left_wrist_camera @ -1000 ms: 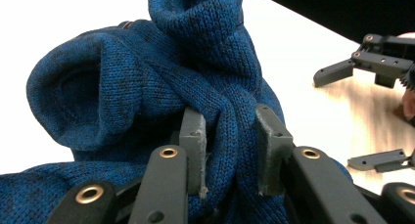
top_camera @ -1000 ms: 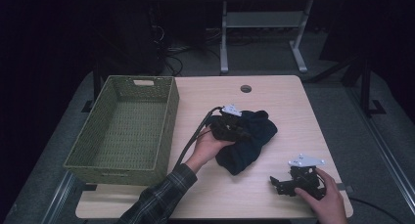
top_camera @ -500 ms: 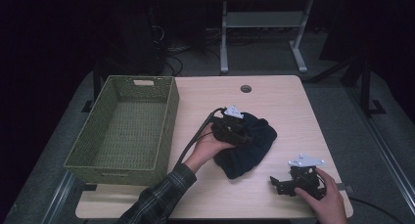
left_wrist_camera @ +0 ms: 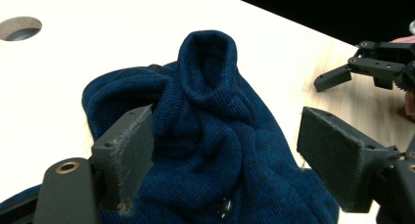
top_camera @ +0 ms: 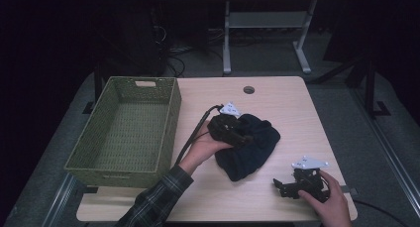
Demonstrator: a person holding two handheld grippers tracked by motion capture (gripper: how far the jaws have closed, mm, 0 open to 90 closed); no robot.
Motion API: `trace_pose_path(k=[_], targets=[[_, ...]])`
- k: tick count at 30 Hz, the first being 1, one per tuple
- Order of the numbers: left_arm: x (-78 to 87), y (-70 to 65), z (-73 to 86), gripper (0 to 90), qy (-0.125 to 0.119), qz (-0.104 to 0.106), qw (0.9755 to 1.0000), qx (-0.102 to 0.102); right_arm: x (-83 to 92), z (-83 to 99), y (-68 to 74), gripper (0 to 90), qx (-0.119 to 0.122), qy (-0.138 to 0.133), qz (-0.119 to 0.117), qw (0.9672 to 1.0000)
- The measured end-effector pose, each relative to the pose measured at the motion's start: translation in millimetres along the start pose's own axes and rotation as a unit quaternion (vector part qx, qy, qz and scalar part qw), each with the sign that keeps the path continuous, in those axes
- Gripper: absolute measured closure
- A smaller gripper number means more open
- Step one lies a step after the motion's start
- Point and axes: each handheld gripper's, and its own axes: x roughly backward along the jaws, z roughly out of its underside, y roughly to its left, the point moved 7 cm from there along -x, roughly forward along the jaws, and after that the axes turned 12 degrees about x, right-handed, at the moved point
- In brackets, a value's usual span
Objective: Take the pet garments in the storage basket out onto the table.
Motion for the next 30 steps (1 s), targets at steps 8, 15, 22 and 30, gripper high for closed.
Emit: trace_pose_path(k=[8,15,22,30], targets=[[12.1,-1.5,5.3,17.6,-0.008,-0.010,0.9999,0.004,-0.1,0.0,-0.1,0.0,0.000,0.000,0.000,1.0000],[22.2,-1.5,19.5,15.3,-0.013,-0.017,0.9997,0.012,-0.1,0.0,-0.1,0.0,0.001,0.000,0.000,1.0000],[34.5,-1.4,34.6,15.1,-0.021,-0.028,0.9993,0.015,-0.1,0.0,-0.1,0.0,0.001,0.000,0.000,1.0000],[44.3,1.1,56.1,15.1,-0.023,-0.044,0.9985,0.022,-0.1,0.0,-0.1,0.0,0.001,0.000,0.000,1.0000]])
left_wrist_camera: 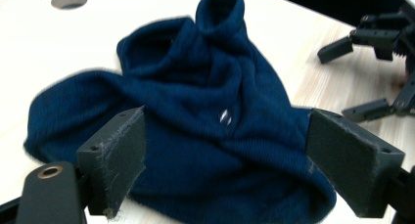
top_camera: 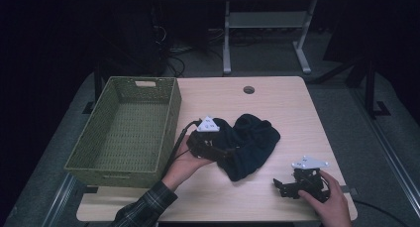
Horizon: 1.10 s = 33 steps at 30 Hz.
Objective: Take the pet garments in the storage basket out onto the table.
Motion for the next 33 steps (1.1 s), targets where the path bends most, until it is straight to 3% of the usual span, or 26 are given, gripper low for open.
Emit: trace_pose_path(k=[18,24,28,33], targets=[[5.5,8.4,66.5,13.5,0.057,-0.039,0.9976,0.005,0.0,0.0,0.0,0.0,0.000,0.000,0.000,1.0000],[3.3,12.7,87.6,13.4,0.083,-0.057,0.9949,0.006,0.0,0.0,0.0,0.0,0.000,0.000,0.000,1.0000],[0.0,12.5,96.4,13.0,0.103,-0.074,0.9918,-0.015,0.1,0.0,0.1,0.0,0.000,0.000,0.000,1.0000],[-0.2,12.2,100.2,12.7,0.086,-0.073,0.9934,-0.016,0.0,0.0,0.0,0.0,0.000,0.000,0.000,1.0000]])
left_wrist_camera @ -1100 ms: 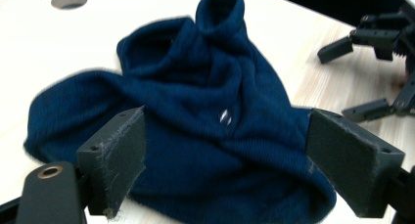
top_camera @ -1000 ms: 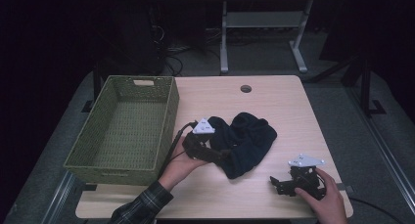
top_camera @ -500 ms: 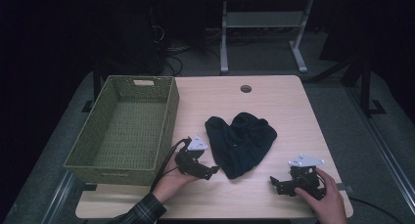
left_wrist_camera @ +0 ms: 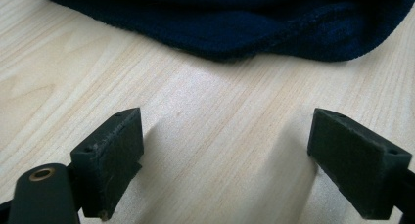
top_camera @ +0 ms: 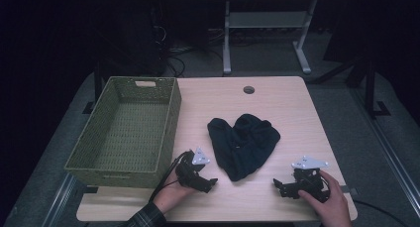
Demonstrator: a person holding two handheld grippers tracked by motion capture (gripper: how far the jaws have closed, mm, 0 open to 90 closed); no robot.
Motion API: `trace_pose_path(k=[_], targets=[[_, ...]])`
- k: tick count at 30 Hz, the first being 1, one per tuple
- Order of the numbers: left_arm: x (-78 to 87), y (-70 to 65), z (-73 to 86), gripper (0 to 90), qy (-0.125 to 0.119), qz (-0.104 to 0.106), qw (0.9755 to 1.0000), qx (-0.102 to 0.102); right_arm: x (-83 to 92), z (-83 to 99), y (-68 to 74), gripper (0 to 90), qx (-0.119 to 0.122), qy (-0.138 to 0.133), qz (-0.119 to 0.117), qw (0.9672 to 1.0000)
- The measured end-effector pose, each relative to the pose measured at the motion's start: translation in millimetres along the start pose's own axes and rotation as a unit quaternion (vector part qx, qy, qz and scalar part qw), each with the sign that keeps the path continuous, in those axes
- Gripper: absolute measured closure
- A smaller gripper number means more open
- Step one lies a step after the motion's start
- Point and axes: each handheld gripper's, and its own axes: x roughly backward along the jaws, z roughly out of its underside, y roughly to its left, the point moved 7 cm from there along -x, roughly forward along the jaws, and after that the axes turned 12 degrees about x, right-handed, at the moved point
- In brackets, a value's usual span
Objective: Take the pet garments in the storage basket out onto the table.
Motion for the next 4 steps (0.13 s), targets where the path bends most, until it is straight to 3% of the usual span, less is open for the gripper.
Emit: trace_pose_path(k=[4], targets=[[0.3,0.7,3.3,12.7,-0.029,0.006,0.9996,0.001,0.0,0.0,0.0,0.0,0.000,0.000,0.000,1.0000]])
